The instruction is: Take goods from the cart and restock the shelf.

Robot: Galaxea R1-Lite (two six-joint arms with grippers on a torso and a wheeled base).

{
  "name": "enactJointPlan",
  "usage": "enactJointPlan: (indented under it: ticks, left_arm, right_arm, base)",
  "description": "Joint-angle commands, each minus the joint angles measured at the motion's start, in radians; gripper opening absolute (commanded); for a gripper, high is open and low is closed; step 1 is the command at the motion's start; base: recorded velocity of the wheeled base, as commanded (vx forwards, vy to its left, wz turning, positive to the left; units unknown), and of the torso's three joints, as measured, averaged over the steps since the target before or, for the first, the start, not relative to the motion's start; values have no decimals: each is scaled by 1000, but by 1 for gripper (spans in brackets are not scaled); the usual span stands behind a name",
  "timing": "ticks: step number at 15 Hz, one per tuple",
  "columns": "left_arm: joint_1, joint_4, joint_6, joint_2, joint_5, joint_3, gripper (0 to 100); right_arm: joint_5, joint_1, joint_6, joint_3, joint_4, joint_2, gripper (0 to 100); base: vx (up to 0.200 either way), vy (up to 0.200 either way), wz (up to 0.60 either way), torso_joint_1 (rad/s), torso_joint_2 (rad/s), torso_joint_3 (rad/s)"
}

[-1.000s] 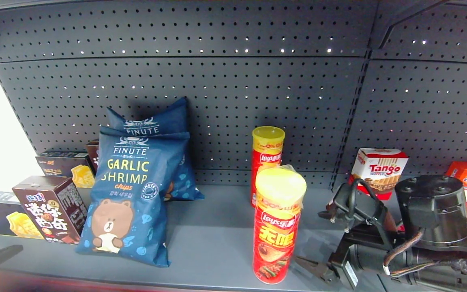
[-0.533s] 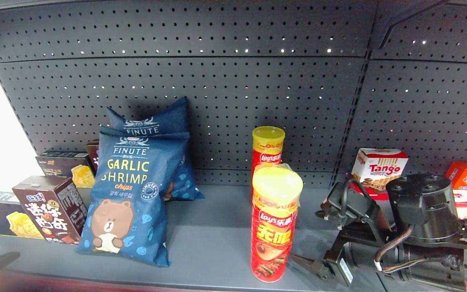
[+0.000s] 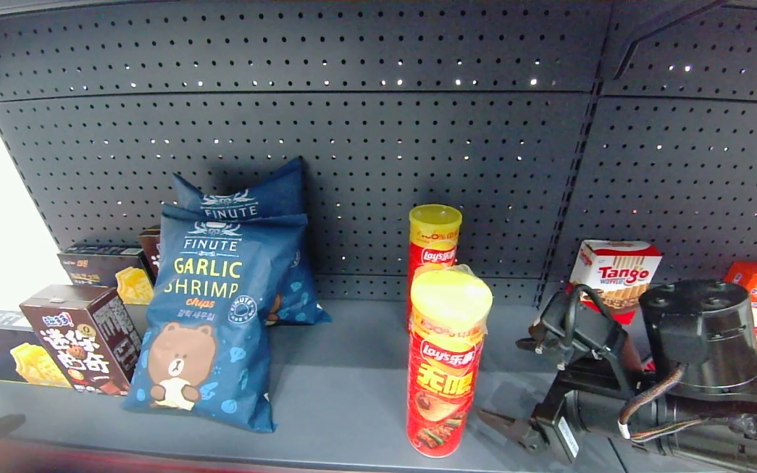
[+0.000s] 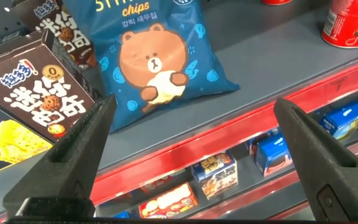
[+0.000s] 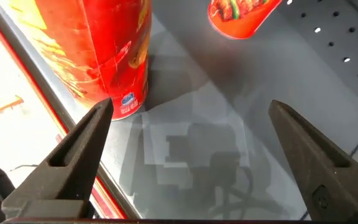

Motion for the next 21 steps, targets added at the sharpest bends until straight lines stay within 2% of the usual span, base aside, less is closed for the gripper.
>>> enactJointPlan:
  ticks: [1, 3, 5, 8, 9, 10, 12, 14, 17, 18, 20, 21]
  left_arm:
    - [0, -2, 0, -26, 0, 21, 100]
    - [1, -1, 1, -121, 15, 76, 100]
    - [0, 1, 3, -197, 63, 110, 100]
    - [1, 36, 5, -218, 118, 109, 100]
    - [1, 56, 8, -232, 129, 122, 100]
    - [1, 62, 9, -240, 132, 127, 100]
    - [1, 96, 11, -259, 168, 135, 100]
    - [0, 97, 8, -284, 219, 147, 100]
    - [4, 114, 8, -351, 274, 179, 100]
    - [29, 131, 8, -373, 313, 182, 100]
    - [66, 136, 12, -424, 317, 217, 100]
    - [96, 134, 20, -457, 319, 222, 100]
  right_arm:
    - [-1, -19, 4, 3, 0, -60, 100]
    - [-6, -100, 31, -44, -19, -137, 100]
    - [-14, -190, 33, -74, -34, -203, 100]
    - [-17, -425, 33, -29, -33, -396, 100]
    - [-15, -514, 34, 28, -33, -476, 100]
    - [-15, -540, 34, 55, -31, -507, 100]
    - [-20, -657, 54, 290, -11, -757, 100]
    - [-49, -746, 67, 436, -7, -922, 100]
    - [-55, -832, 122, 554, -2, -1068, 100]
    - [-53, -868, 168, 581, 44, -1140, 100]
    - [-57, -893, 248, 581, 202, -1263, 100]
    - [-63, -907, 261, 581, 326, -1370, 100]
  base:
    - [0, 0, 0, 0, 0, 0]
    - [0, 0, 0, 0, 0, 0]
    - [0, 0, 0, 0, 0, 0]
    - [0, 0, 0, 0, 0, 0]
    - [0, 0, 0, 0, 0, 0]
    - [0, 0, 0, 0, 0, 0]
    - [0, 0, 0, 0, 0, 0]
    - [0, 0, 0, 0, 0, 0]
    - [0, 0, 0, 0, 0, 0]
    - [0, 0, 0, 0, 0, 0]
    - [0, 0, 0, 0, 0, 0]
    - [0, 0, 0, 0, 0, 0]
